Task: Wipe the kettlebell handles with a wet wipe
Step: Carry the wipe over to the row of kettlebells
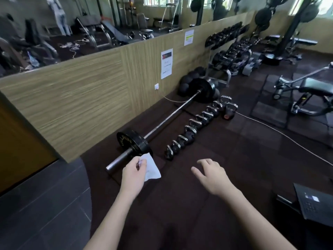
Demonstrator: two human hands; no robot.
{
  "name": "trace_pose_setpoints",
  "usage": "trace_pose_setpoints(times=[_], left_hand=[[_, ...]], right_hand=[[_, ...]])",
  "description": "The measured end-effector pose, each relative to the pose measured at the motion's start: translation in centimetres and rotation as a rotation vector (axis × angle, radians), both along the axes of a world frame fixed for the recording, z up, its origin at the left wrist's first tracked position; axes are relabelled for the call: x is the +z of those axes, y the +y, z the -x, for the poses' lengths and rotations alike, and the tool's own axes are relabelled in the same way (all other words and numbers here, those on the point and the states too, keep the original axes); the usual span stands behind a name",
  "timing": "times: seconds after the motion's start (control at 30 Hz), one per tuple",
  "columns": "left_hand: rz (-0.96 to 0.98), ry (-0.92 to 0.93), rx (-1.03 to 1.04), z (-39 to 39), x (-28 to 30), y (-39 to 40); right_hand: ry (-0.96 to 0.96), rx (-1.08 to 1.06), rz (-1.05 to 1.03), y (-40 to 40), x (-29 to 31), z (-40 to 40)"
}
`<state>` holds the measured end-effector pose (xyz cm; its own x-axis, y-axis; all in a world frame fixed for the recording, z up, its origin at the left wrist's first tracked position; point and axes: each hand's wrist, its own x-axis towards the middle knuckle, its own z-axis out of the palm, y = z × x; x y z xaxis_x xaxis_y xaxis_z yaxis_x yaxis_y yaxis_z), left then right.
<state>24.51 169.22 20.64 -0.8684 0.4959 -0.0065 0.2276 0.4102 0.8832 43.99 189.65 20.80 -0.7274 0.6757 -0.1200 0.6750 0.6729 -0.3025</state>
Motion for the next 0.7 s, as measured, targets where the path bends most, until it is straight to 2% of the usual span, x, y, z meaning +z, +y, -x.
trace_pose_setpoints(times=[0.13, 0.47, 0.7], left_hand=[[0.027, -0.037, 0.053, 2.0, -2.0, 8.7], [0.075, -0.092, 0.3, 14.2, -10.7, 32.5], [0.139, -0.19, 0.499, 19.3, -13.2, 44.4]], right_hand=[[-0.014, 0.085, 0.038, 9.7, -1.9, 3.8], [-0.086, 0.356, 0.053, 36.0, -8.0, 18.8], [-0.164, 0.573, 0.116, 49.6, -11.9, 27.4]])
